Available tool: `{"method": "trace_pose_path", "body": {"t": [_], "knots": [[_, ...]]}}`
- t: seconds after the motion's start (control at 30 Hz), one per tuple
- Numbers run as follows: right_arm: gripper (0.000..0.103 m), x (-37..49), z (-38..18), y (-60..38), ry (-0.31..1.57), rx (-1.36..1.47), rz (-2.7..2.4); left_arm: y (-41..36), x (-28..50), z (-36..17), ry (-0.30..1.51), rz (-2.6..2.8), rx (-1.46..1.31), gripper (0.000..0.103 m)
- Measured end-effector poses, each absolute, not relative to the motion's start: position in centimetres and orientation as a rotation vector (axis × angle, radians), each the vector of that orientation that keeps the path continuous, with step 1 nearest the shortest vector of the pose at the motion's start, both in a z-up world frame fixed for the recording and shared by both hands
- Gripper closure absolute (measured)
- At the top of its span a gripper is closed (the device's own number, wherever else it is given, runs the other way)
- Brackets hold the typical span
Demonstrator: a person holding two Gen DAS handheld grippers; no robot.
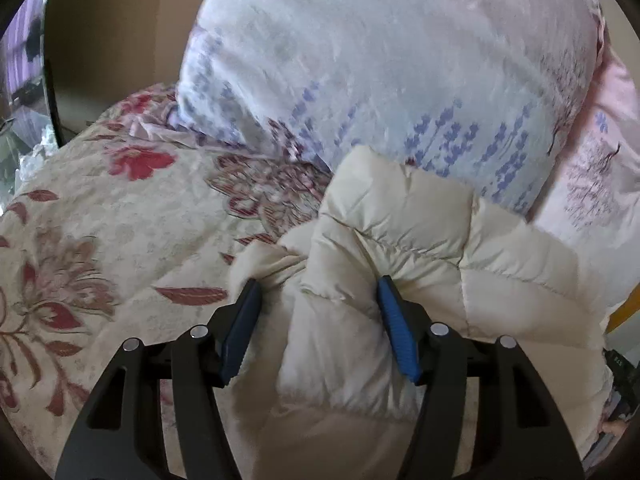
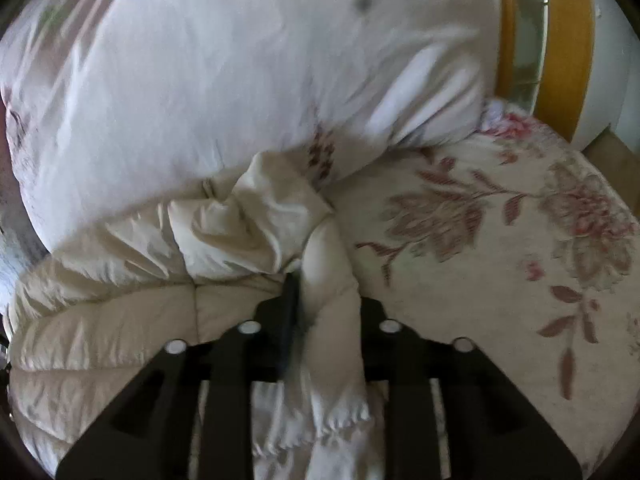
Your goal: Fold large clothes
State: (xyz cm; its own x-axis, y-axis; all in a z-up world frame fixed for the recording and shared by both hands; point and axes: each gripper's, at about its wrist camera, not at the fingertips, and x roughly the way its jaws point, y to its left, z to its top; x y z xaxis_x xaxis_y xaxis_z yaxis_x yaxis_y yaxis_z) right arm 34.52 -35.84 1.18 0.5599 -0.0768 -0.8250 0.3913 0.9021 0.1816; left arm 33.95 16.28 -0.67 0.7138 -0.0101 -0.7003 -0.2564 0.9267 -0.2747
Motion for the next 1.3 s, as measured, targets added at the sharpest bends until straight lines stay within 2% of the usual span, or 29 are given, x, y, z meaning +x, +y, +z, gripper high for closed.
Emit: {"method": "trace_pose_path", "body": {"t": [0.1, 0.2, 0.33, 0.5, 0.8, 0.97, 1.03, 1.07, 1.1, 1.3], "knots": [[0.065, 32.1, 4.4, -35.4, 0.791, 0.371, -0.222, 16.1, 31.2, 2.2, 0.635, 0.132, -0.37, 0.041], [0.062, 31.6, 6.5, -32.3, 0.753, 0.305, -0.062, 13.6, 29.7, 4.6, 0.54, 0.033, -0.322, 0.038], [0.062, 33.8, 5.6, -28.5, 0.831, 0.192, -0.027, 9.6, 32.1, 3.6, 0.628, -0.066, -0.267, 0.036], [0.063, 37.4, 1.5, -30.5, 0.971, 0.275, -0.184, 10.0, 35.1, 0.3, 0.713, 0.03, -0.299, 0.037], [0.06, 38.2, -0.4, -30.5, 0.99, 0.255, -0.285, 11.6, 37.0, -1.5, 0.732, 0.093, -0.362, 0.037], [0.059, 36.2, 0.5, -33.4, 0.961, 0.41, -0.216, 14.6, 35.9, -1.7, 0.726, 0.012, -0.508, 0.036], [0.05, 33.8, 2.0, -35.2, 0.92, 0.455, -0.25, 16.5, 34.0, -1.2, 0.712, -0.01, -0.574, 0.035], [0.036, 32.1, 3.1, -36.2, 0.902, 0.469, -0.281, 17.2, 33.1, -1.0, 0.714, -0.012, -0.589, 0.032], [0.025, 30.6, 3.9, -37.2, 0.888, 0.483, -0.319, 18.0, 32.1, -0.9, 0.713, -0.008, -0.599, 0.029], [0.02, 21.4, 5.2, -41.7, 0.89, 0.769, -0.288, 22.6, 24.2, -1.5, 0.753, -0.041, -0.724, 0.028]]}}
